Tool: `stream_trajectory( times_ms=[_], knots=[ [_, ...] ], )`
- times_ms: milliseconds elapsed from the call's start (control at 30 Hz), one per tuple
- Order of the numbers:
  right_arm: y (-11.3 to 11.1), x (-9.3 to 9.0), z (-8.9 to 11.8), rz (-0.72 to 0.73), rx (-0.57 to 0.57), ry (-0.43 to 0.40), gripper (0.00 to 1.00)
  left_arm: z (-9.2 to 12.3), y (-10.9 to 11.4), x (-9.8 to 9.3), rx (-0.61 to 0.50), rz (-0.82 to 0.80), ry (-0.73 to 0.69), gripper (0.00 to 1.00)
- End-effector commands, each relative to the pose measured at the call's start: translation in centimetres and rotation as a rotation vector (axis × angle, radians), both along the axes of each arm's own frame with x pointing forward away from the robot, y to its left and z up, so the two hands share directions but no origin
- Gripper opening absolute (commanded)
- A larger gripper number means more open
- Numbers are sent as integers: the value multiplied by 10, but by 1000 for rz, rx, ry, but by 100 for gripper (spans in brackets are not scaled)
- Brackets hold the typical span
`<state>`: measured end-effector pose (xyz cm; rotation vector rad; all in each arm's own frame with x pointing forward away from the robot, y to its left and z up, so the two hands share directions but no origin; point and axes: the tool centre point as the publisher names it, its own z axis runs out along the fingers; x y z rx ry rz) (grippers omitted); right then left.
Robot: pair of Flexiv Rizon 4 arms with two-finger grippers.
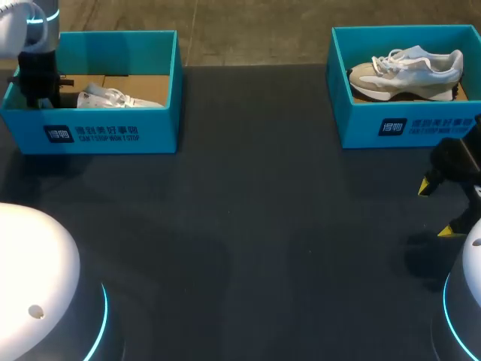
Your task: Take the shoe out of the shoebox, open the shoe tongue, remove and reinsert the insole, then place the shoe into the shoebox
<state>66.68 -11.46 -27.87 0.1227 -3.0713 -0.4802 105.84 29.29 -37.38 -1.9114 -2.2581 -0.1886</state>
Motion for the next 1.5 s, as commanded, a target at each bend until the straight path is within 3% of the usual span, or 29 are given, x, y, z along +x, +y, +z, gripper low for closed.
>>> stream_trajectory(
  times_ms=[33, 100, 200, 800, 1167, 1500],
  knots=[
    [0, -1, 0, -1, -2, -2, 100, 2, 1, 1, -15, -3, -4, 64],
    [0, -1, 0, -1, -2, -2, 100, 4, 1, 2, -24, -6, -9, 88],
    [0, -1, 0, -1, -2, -2, 100, 9, 0, 4, -39, 1, -14, 100],
    [0, -1, 0, -1, -2, -2, 100, 72, -11, 8, -184, 23, -89, 100],
    [0, -1, 0, -1, -2, -2, 100, 128, -9, -12, -194, -13, -118, 100],
    [0, -1, 0, -1, -2, -2, 100, 157, -8, -34, -175, -17, -101, 100]
  ],
)
